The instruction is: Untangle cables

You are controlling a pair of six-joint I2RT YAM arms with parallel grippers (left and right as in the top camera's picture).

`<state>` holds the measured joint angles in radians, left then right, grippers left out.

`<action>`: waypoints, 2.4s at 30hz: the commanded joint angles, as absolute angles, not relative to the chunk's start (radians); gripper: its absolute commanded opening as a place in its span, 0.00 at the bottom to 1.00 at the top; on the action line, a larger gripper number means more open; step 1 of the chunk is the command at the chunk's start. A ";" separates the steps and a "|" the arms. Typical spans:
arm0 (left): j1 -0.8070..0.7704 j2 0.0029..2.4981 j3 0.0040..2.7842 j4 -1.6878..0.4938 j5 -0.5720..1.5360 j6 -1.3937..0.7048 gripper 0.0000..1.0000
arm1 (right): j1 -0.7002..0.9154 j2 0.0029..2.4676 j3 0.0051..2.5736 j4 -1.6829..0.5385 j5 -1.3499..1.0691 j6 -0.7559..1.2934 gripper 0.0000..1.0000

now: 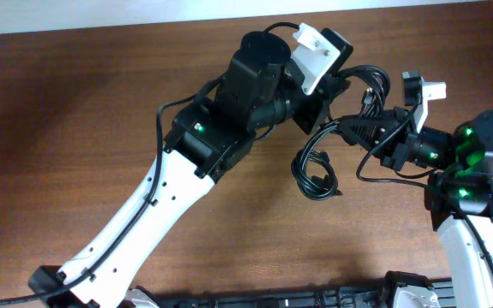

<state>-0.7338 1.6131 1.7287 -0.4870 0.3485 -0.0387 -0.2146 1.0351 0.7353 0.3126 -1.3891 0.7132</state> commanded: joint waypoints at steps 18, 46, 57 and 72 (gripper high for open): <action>-0.797 1.655 1.737 -0.391 -0.093 -0.213 0.00 | -0.210 1.028 0.743 0.312 -1.460 0.715 0.04; -0.796 1.674 1.737 -0.376 -0.074 -0.299 0.00 | -0.209 1.028 0.743 0.364 -1.501 0.715 0.04; -0.796 1.689 1.737 -0.436 -0.370 -0.299 0.00 | -0.210 1.028 0.743 0.364 -1.496 0.715 0.04; -0.796 1.601 1.737 -0.534 -0.431 -0.281 0.00 | -0.210 1.028 0.743 0.322 -1.439 0.715 0.85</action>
<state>-0.7898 1.6608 1.7283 -0.5289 -0.4335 -0.2779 -0.2142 1.0386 0.7349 0.3397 -1.4429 0.7265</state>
